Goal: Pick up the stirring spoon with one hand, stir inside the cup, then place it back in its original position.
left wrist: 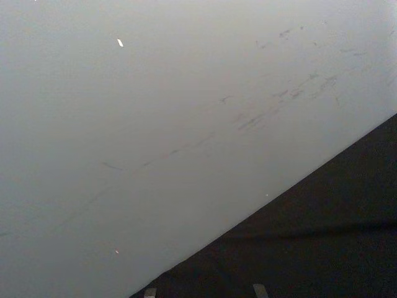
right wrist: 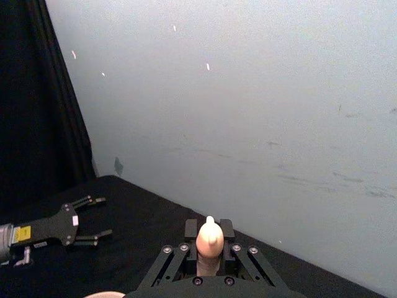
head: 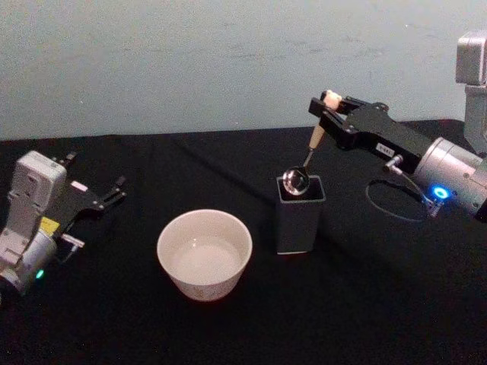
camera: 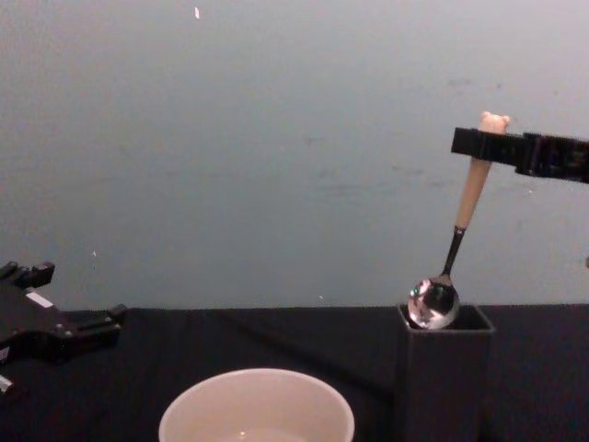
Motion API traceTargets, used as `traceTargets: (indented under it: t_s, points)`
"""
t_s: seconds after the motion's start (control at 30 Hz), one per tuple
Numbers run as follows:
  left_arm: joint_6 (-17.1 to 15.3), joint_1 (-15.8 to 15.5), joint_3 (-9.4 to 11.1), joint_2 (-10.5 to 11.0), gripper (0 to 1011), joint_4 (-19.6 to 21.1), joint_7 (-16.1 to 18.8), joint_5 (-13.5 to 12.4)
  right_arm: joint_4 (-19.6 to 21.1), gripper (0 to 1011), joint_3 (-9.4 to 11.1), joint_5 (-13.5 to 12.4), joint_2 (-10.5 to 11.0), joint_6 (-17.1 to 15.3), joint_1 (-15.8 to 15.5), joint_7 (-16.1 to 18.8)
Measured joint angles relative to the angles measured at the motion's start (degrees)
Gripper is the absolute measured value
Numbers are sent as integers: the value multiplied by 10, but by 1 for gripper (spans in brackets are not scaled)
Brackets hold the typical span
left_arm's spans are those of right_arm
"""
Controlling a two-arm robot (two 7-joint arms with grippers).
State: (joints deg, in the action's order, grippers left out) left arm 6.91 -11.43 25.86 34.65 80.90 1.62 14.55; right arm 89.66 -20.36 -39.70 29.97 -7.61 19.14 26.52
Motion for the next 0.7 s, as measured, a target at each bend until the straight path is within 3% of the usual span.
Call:
traceTargets:
  t_s: [0.33, 0.7]
  points:
    - [0, 0, 0, 0, 1001, 0, 0, 0, 7, 213, -5, -12, -1, 10, 8, 1]
    - [0, 0, 0, 0, 1001, 0, 0, 0, 0, 213, -33, -4, -7, 19, 24, 16]
